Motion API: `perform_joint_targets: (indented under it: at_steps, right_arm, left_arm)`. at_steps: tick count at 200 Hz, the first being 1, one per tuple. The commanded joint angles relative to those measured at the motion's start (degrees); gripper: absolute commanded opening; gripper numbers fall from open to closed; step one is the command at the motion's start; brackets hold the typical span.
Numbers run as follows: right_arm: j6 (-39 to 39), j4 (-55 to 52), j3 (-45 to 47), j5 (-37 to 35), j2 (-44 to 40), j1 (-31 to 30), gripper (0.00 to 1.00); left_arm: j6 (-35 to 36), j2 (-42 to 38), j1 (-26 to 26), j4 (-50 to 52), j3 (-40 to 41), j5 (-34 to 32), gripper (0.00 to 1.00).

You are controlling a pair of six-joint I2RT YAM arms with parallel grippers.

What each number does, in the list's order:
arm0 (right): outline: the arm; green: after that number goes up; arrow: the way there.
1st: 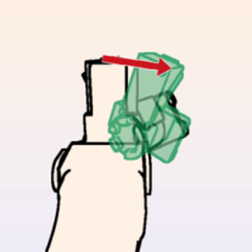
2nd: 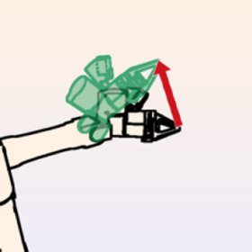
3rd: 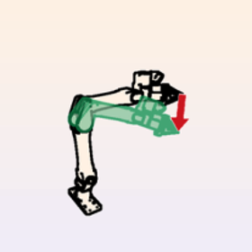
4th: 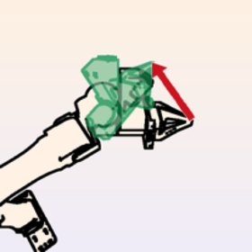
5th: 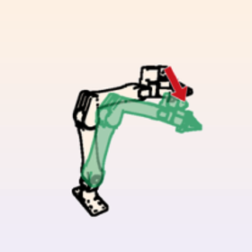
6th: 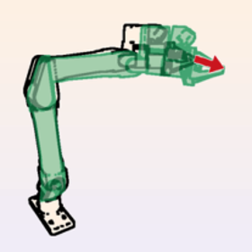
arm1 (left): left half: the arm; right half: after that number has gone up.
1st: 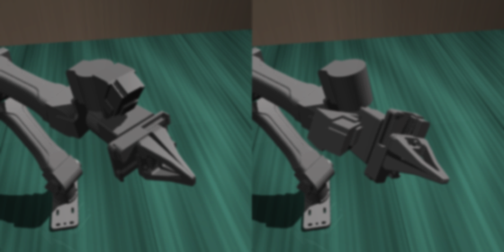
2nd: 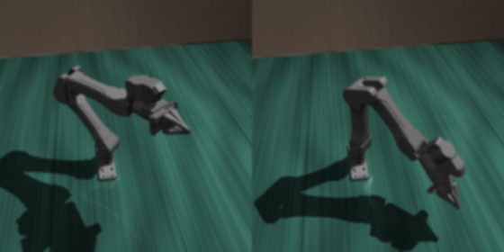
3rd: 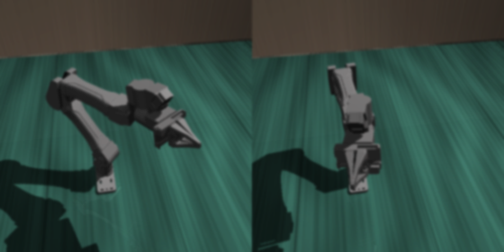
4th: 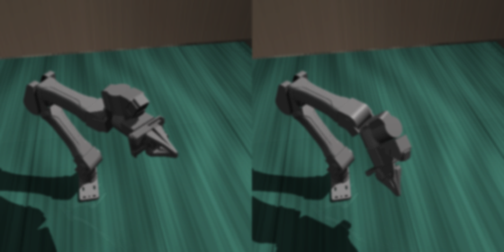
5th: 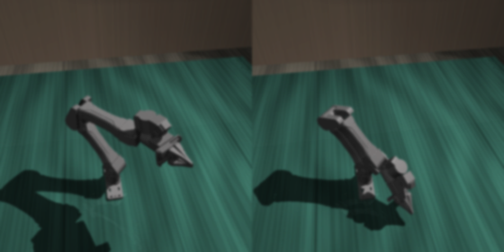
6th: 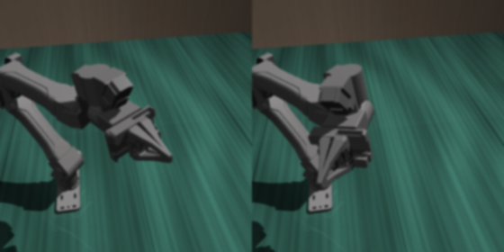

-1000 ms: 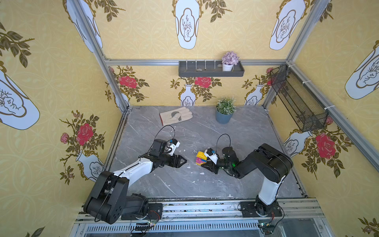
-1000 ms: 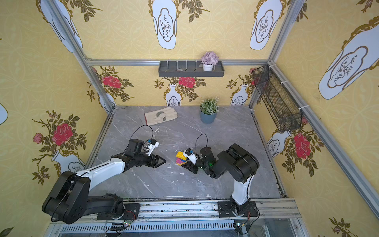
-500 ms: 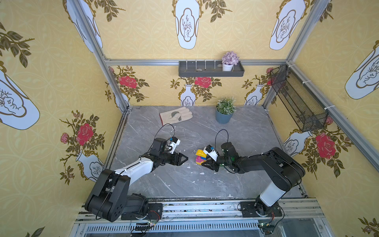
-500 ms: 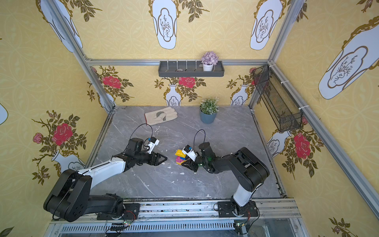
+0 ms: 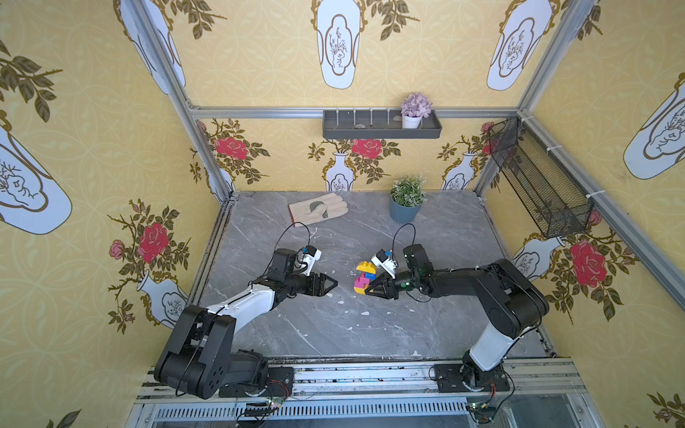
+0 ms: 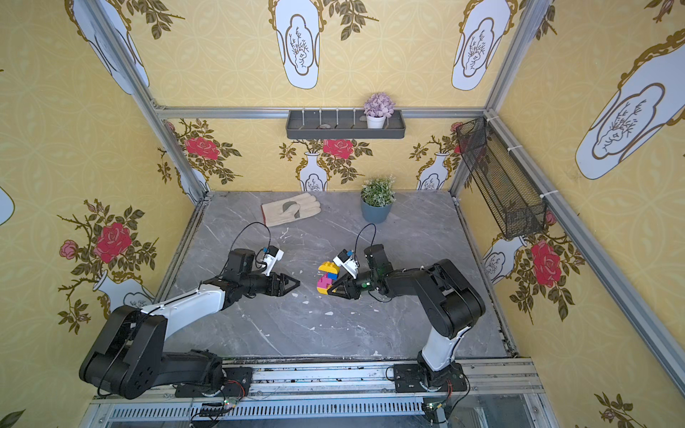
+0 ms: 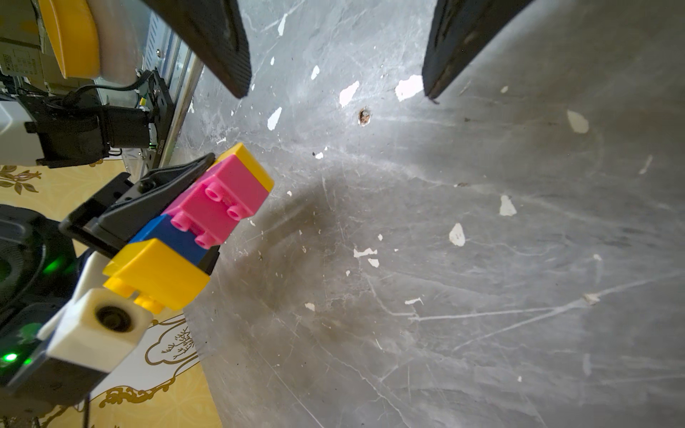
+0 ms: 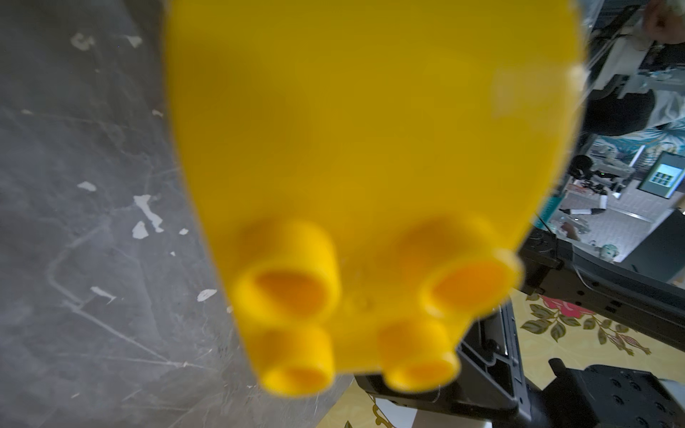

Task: Assemble the letter s with lego
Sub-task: Adjust the lego brick at the center of the board.

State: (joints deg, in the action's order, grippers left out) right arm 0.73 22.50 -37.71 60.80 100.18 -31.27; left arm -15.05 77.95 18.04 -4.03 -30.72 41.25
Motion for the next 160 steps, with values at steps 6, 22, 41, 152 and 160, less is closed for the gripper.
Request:
perform_joint_targets:
  at_steps: [6,22,41,152,160]
  right_arm:
    - [4.29,-1.74,-2.33,5.96,3.94,1.26,0.29]
    - [4.79,-3.24,-3.86,6.39,6.25,1.41,0.29]
    - [5.68,-5.12,-5.87,7.12,9.12,1.50,0.29]
    - [5.57,-15.82,-14.19,8.46,16.12,1.92,0.29]
    - [5.58,-16.38,-14.84,8.68,16.69,2.00,0.29]
  left_arm:
    - [-0.16,-0.08,-0.44,-0.45,0.08,0.93,0.75]
    - [-0.03,-0.33,-0.42,0.07,0.17,0.93,0.76]
    - [0.09,-0.69,-0.63,0.60,0.06,1.01,0.76]
    - [2.52,1.32,-2.75,3.64,-1.10,3.09,0.76]
    - [2.72,1.45,-2.84,3.86,-1.23,3.30,0.76]
